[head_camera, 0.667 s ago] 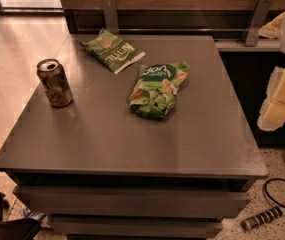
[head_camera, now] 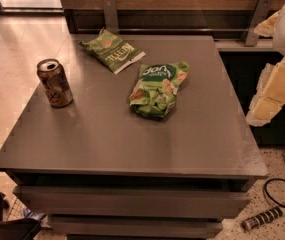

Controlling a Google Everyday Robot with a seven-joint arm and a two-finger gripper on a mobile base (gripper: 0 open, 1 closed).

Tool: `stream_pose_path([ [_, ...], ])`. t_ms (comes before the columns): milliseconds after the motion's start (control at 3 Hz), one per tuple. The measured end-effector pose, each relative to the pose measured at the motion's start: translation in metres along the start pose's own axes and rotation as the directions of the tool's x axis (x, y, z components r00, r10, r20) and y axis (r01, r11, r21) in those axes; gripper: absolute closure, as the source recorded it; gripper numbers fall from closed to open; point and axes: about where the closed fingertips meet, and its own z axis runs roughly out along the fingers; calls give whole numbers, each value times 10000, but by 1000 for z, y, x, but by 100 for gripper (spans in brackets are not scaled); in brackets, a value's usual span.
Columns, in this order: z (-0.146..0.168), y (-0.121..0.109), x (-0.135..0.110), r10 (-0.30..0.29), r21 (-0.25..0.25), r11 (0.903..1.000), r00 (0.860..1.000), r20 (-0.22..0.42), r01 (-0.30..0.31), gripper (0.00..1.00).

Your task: Pick orange can

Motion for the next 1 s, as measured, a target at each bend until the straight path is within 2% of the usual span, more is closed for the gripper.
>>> stream_pose_path([
  [333, 12, -6, -23, 531, 144, 9984, 9902, 1293, -554, 0],
  [667, 31, -14, -80, 570, 231, 9971, 9135, 4027, -724, 0],
  [1000, 38, -16, -159, 93, -23, 9999, 7516, 6596, -103, 0],
])
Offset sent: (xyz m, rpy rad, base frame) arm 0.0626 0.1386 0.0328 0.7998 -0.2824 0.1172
